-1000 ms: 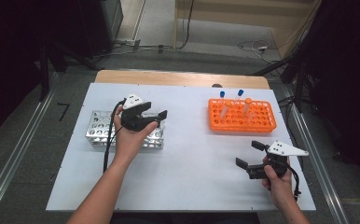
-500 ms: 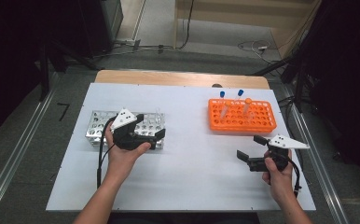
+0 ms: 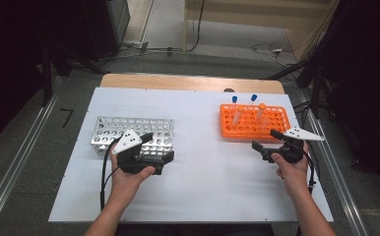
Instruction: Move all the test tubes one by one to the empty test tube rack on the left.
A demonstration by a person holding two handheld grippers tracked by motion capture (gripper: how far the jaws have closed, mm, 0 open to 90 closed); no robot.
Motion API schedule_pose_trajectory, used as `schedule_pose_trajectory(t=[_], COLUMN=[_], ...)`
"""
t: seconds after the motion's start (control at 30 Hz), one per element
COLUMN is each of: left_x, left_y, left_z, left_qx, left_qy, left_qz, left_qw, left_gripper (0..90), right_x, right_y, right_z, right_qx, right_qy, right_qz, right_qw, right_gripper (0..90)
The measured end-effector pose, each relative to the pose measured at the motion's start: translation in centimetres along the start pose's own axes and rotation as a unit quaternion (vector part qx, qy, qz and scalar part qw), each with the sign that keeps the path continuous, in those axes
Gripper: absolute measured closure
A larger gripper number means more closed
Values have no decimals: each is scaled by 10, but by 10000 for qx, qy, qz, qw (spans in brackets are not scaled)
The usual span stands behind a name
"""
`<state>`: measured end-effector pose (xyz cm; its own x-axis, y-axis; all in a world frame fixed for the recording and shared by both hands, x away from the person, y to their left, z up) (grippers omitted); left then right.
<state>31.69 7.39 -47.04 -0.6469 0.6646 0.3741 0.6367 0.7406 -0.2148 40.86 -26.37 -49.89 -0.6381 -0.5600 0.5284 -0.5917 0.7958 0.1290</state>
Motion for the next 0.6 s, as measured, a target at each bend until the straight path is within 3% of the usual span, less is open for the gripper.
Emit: schedule_pose_trajectory(t=[0.3, 0.37, 0.6], left_x=[-1, -1, -1], left_y=[-5, -5, -2], left_z=[3, 3, 4], left_qx=[44, 60, 99], left_qy=[8, -9, 10], left_qz=[69, 83, 51], left_qw=[10000, 9999, 9999], left_gripper=[0, 0, 0], right_x=[-20, -26, -33], right_y=[-26, -32, -38], right_z=[-8, -6, -4], right_qx=[-312, -301, -194], right_qy=[32, 120, 133], right_qz=[594, 695, 975], right_qw=[9977, 9971, 9950], right_gripper=[369, 443, 571])
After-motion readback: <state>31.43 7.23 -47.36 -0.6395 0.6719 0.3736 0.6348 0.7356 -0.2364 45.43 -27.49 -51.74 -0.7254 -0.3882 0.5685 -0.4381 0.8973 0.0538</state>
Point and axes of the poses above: each handheld gripper's, and its own axes: x roughly backward along the jaws, z roughly out of its underside, y roughly to its left, the point moved 9 cm from there along -x, roughly forward along the jaws, and after that the axes turned 5 degrees about y, right-handed, at the moved point
